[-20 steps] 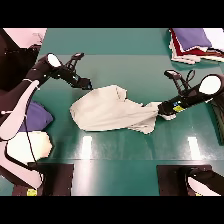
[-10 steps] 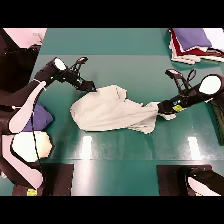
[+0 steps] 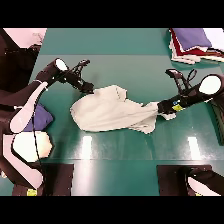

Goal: Fold the shirts.

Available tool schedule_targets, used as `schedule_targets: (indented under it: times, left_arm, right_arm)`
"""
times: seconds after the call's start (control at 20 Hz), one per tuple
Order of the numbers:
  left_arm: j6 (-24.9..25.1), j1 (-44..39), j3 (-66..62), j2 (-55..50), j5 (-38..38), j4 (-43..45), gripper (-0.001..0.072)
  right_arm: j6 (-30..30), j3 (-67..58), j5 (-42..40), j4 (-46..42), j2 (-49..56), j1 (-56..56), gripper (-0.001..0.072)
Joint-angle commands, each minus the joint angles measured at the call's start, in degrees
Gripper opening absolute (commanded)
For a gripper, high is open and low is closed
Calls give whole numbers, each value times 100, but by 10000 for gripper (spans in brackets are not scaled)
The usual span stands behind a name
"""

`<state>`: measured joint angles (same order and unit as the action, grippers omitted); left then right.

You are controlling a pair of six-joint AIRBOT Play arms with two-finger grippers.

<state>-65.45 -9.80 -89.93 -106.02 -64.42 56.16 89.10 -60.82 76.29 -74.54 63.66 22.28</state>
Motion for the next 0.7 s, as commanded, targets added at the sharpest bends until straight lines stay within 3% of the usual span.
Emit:
schedule_targets:
  times: [0.0,0.2,0.45,0.65]
  left_arm:
    - [-15,4,-160,15,-87,-76,24]
    - [-76,144,-1119,643,-234,81,24]
    - [-70,234,-2658,2332,-205,435,25]
    - [-55,234,-2857,3926,361,435,25]
  right_arm:
    - [0,-44,-68,-26,-7,-2,19]
    - [-24,-892,-7,-264,-11,-136,19]
    - [-177,-2973,315,-354,-11,-699,19]
    - [-341,-4686,625,-352,-11,-964,19]
